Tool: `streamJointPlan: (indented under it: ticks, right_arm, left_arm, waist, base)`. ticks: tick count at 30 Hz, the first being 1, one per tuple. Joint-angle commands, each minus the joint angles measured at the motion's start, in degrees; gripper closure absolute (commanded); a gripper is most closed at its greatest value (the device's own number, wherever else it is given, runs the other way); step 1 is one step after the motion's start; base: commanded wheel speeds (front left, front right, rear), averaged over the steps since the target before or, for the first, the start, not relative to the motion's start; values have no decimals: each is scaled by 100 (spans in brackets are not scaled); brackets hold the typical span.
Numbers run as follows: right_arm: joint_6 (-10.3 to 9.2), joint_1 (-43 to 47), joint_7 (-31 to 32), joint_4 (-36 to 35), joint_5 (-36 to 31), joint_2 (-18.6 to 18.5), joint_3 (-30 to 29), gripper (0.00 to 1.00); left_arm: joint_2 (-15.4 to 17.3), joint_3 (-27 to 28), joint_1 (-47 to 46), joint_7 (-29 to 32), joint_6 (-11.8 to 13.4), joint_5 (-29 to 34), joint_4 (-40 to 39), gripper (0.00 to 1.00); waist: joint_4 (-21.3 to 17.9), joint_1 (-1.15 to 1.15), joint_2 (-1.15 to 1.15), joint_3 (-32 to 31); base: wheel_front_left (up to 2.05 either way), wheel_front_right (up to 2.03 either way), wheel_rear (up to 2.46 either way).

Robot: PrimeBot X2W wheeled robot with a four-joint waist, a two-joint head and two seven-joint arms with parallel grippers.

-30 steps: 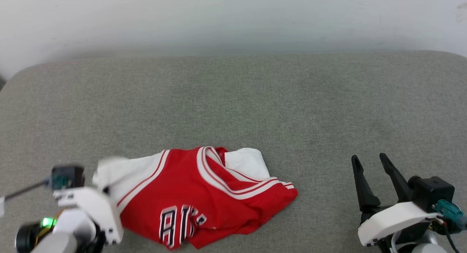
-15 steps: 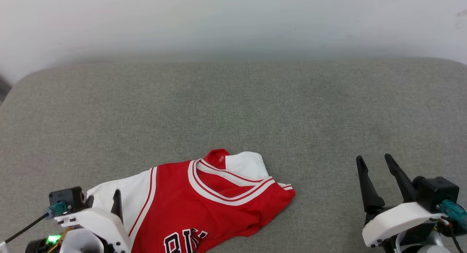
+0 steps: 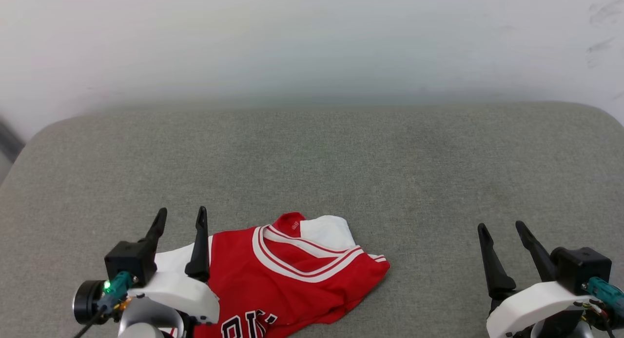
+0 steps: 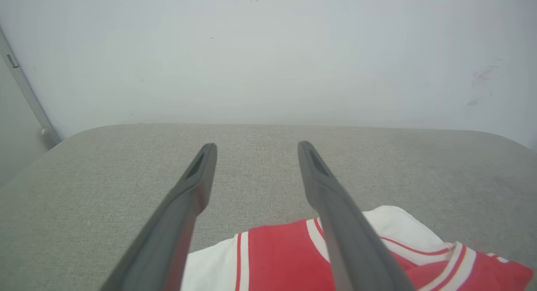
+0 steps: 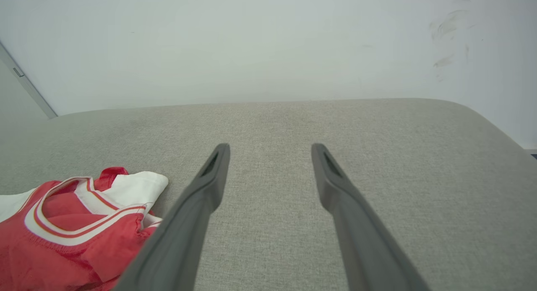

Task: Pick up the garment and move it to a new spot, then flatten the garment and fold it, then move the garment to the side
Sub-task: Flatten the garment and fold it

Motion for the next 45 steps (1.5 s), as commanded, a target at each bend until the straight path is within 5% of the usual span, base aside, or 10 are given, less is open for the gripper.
streamJointPlan:
  ticks: [1, 7, 12, 21, 30, 31, 32, 33, 45]
  right_arm:
    - [-2, 54, -5, -35, 11, 7, 1, 0]
    - [-2, 109, 347, 53, 184, -36, -133, 0]
    - [-2, -159, 1288, 356, 536, -363, -36, 0]
    - [-2, -981, 3066, 671, 1418, -1081, 1209, 0]
    - [-2, -1594, 3520, 1391, 2234, -1316, 2395, 0]
    - [-2, -1640, 3526, 1493, 2312, -1310, 2470, 15]
    - [-2, -1700, 3516, 1569, 2352, -1334, 2539, 72]
    - [-2, -1736, 3474, 1639, 2402, -1350, 2598, 100]
    - [-4, -2094, 2424, 1395, 2340, -1757, 2547, 100]
  left_arm:
    - [-39, -23, 75, -45, 37, 34, -26, 0]
    - [-60, -125, 233, -37, 86, 83, -101, 0]
    - [-137, -218, 150, -52, 57, 104, -94, 0]
    - [-417, -425, -162, -64, -99, 147, 70, 0]
    - [-600, -480, -471, -142, -249, 176, 283, 0]
    - [-607, -483, -488, -148, -258, 176, 310, 0]
    - [-610, -482, -501, -154, -267, 176, 329, 0]
    - [-617, -479, -509, -159, -278, 174, 343, 0]
    - [-570, -414, -371, -208, -251, 118, 396, 0]
  waist:
    - [6, 1, 0, -32]
    - [178, 1, 0, -91]
    - [471, 1, 0, -5]
    - [995, 1, 0, 364]
    - [1208, 1, 0, 692]
    - [1215, 1, 0, 703]
    - [1220, 1, 0, 713]
    - [1222, 1, 0, 722]
    - [862, 1, 0, 565]
  base:
    - [0, 0, 0]
    - [0, 0, 0]
    - [0, 0, 0]
    - [0, 0, 0]
    - [0, 0, 0]
    - [0, 0, 0]
    - [0, 0, 0]
    - [0, 0, 0]
    - [0, 0, 0]
